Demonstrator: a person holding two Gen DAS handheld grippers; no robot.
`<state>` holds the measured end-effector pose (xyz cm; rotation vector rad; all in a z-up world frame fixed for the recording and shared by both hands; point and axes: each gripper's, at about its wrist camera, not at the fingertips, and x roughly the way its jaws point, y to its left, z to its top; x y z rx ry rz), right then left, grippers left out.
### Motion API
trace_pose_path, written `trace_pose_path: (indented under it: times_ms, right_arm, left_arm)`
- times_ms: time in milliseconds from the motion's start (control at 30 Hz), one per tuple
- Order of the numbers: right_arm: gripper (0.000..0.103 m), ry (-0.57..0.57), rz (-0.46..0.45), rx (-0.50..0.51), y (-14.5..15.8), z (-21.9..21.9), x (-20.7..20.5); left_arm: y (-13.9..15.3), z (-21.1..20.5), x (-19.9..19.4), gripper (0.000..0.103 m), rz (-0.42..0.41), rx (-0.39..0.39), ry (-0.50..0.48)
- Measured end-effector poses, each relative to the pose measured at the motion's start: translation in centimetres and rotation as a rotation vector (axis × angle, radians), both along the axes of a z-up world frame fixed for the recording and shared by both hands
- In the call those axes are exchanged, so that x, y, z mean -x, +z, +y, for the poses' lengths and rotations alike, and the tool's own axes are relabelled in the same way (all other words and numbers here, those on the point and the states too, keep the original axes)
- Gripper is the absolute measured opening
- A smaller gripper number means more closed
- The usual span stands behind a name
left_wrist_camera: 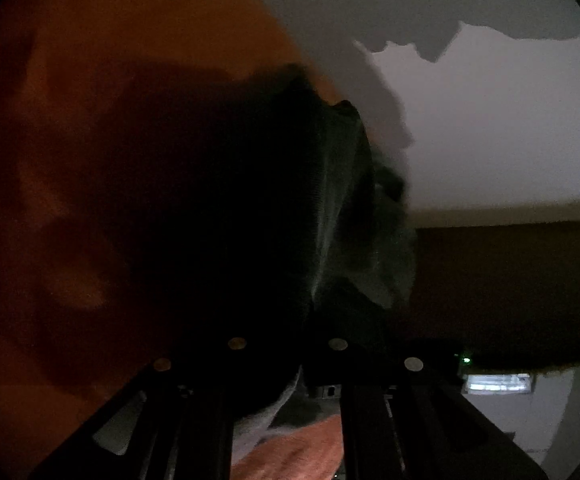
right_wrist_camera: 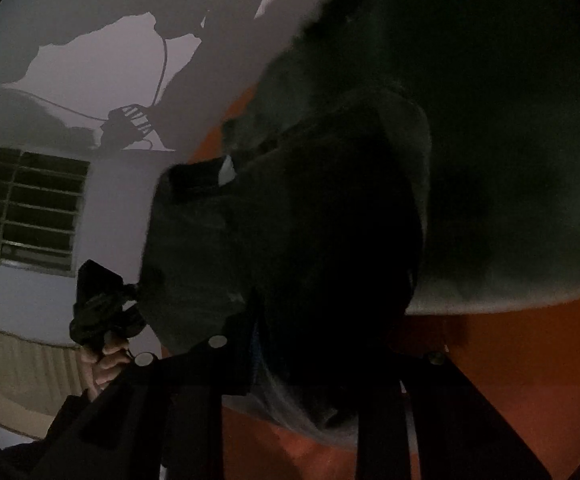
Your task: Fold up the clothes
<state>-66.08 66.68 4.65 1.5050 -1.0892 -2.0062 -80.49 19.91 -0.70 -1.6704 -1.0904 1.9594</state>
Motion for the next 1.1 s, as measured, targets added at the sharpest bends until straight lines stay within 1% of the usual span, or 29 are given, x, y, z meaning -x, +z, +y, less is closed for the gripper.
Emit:
trace_pose_path:
  times_ms: [33, 67, 100, 133, 167, 200, 233, 267, 300, 333, 367, 400, 433, 467, 533, 567, 600, 633, 667, 733, 767, 800, 833, 900, 933, 1000, 1100]
  right_arm:
    - [0.024, -0.006, -0.002, 0.006, -0.6, -0.1, 0.2]
    - [0.026, -0.013, -0.004, 0.009, -1.2, 0.0, 0.3]
    - [0.034, -0.017, -0.011, 0.005, -1.6, 0.2, 0.2]
    - [0.056, -0.012, -0.024, -0.011, -1.7, 0.3, 0.0]
    - [0.067, -0.002, -0.04, -0.032, -1.7, 0.5, -0.3]
    - [0.081, 0.009, -0.046, -0.045, -1.9, 0.7, -0.5]
    - [0.085, 0.024, -0.045, -0.045, -2.3, 0.8, -0.8]
    - [0.086, 0.039, -0.044, -0.04, -2.7, 0.9, -1.1]
    - [0.091, 0.055, -0.043, -0.034, -3.1, 0.9, -1.4]
    - [0.096, 0.068, -0.048, -0.02, -3.6, 0.9, -1.6]
    - [0.096, 0.079, -0.058, 0.001, -4.3, 0.7, -1.8]
    - [0.097, 0.089, -0.058, 0.033, -5.0, 0.3, -1.9]
    - [0.097, 0.101, -0.049, 0.058, -5.6, -0.3, -1.8]
    - [0.097, 0.113, -0.032, 0.064, -6.0, -1.0, -1.6]
    - [0.096, 0.132, 0.032, 0.061, -6.2, -2.7, -0.8]
    - [0.093, 0.142, 0.068, 0.062, -6.0, -3.5, -0.5]
    - [0.072, 0.153, 0.106, 0.065, -5.8, -4.4, -0.2]
    - [0.063, 0.152, 0.124, 0.056, -5.5, -4.9, 0.0]
    - [0.059, 0.138, 0.129, 0.04, -5.1, -5.1, 0.0]
    - [0.044, 0.105, 0.137, 0.009, -3.6, -4.8, -0.6]
    - [0.041, 0.091, 0.139, 0.004, -2.7, -4.5, -1.0]
    - [0.033, 0.079, 0.14, 0.006, -1.7, -4.2, -1.5]
    - [0.031, 0.074, 0.144, 0.016, -0.4, -3.9, -1.8]
    - [0.03, 0.082, 0.165, 0.007, 3.2, -3.2, -1.9]
    - [0.03, 0.085, 0.174, 0.003, 4.7, -2.8, -1.5]
    - [0.03, 0.084, 0.186, 0.001, 7.4, -2.2, -0.3]
    - [0.03, 0.097, 0.224, -0.018, 11.2, -1.7, 1.8]
  left_arm:
    - [-0.7, -0.5, 0.2, 0.012, -0.011, 0.002, 0.008]
    - [-1.2, -1.1, 0.2, 0.017, -0.022, -0.013, 0.016]
    - [-1.7, -1.6, 0.0, 0.023, -0.034, -0.046, 0.022]
    - [-2.1, -2.2, -0.2, 0.026, -0.047, -0.079, 0.029]
    - [-2.6, -2.7, -0.4, 0.036, -0.058, -0.108, 0.032]
    - [-3.1, -3.0, -0.5, 0.047, -0.064, -0.132, 0.023]
    - [-3.4, -3.3, -0.3, 0.05, -0.061, -0.165, 0.005]
    - [-3.8, -3.4, -0.2, 0.056, -0.061, -0.206, -0.023]
    - [-4.3, -3.1, -0.1, 0.061, -0.066, -0.263, -0.069]
    - [-4.7, -2.8, 0.0, 0.063, -0.067, -0.293, -0.111]
    - [-5.0, -2.5, 0.2, 0.068, -0.064, -0.273, -0.145]
    - [-5.2, -2.2, 0.4, 0.072, -0.061, -0.252, -0.178]
    - [-5.6, -1.7, 0.5, 0.073, -0.063, -0.231, -0.208]
    - [-6.1, -1.1, 0.4, 0.074, -0.077, -0.207, -0.234]
    - [-7.1, 0.2, 0.3, 0.072, -0.088, -0.172, -0.261]
    - [-7.2, 0.9, 0.2, 0.057, -0.069, -0.156, -0.266]
    - [-7.0, 1.4, 0.0, 0.034, -0.045, -0.144, -0.268]
    - [-6.4, 1.6, -0.1, 0.028, -0.011, -0.136, -0.263]
    - [-5.6, 1.7, -0.2, 0.022, 0.019, -0.127, -0.26]
    - [-3.6, 2.1, -0.6, 0.02, 0.062, -0.107, -0.258]
    - [-2.3, 2.4, -0.9, 0.02, 0.077, -0.103, -0.263]
    - [-1.1, 2.7, -1.1, 0.02, 0.091, -0.098, -0.27]
    - [0.3, 3.1, -1.3, 0.02, 0.105, -0.096, -0.279]
    - [3.4, 3.7, -1.3, 0.02, 0.135, -0.11, -0.298]
    - [4.6, 3.9, -0.9, 0.02, 0.141, -0.13, -0.3]
    - [6.5, 4.1, -0.1, 0.02, 0.163, -0.17, -0.287]
    - [9.1, 4.4, 1.8, 0.02, 0.253, -0.224, -0.275]
